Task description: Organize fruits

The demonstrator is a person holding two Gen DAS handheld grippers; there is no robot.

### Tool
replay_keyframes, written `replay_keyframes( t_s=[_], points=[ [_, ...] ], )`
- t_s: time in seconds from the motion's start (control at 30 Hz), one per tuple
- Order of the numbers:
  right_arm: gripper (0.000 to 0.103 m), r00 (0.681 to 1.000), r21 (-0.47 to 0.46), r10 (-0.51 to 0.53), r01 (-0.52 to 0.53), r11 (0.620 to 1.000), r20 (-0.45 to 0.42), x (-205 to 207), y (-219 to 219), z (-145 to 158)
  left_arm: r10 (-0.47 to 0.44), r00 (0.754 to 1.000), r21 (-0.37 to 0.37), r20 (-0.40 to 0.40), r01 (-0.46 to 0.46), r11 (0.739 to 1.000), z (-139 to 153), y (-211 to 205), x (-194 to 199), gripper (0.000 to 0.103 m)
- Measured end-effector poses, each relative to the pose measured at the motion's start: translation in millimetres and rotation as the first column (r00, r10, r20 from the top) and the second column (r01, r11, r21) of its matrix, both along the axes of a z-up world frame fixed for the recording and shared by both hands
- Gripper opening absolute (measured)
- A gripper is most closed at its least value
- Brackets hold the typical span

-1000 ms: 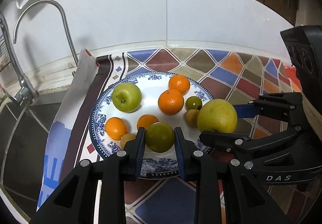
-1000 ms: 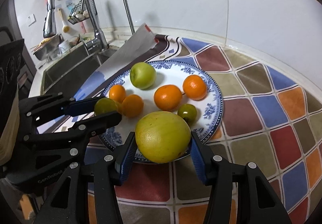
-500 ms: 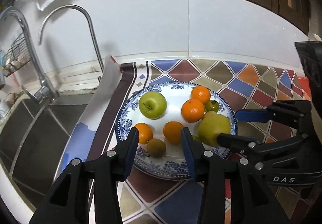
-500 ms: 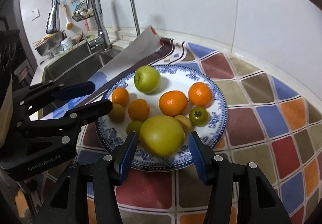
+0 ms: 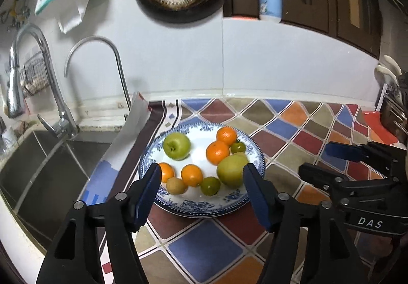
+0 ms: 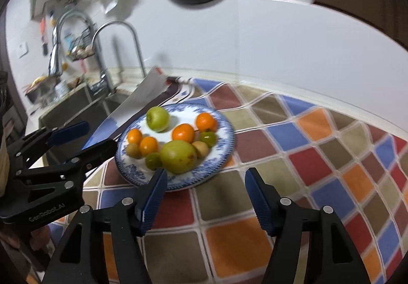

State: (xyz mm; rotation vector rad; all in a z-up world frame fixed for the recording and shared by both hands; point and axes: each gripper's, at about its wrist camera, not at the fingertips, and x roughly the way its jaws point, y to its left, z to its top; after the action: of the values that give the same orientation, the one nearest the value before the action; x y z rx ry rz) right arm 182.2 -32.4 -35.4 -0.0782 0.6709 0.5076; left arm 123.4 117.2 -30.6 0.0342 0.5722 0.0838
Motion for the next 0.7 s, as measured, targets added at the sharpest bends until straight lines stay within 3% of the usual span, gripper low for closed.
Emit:
replay_keyframes(
  t_s=[0.4,0.7],
  points=[
    [0.079,0.974,0.022,-0.205,0.203,0.979,0.101,-70,-54,33,-0.059,0.995,0.033,0.074,0.057,0.998,26,-36,-48,0.082],
    [0.084,0.957,0.019,-0.266,0.265,0.964,0.119,-111,-75,42,-0.089,0.993,0.027,0.078,0.087,0.996,34,-53,-84,0.091]
  ],
)
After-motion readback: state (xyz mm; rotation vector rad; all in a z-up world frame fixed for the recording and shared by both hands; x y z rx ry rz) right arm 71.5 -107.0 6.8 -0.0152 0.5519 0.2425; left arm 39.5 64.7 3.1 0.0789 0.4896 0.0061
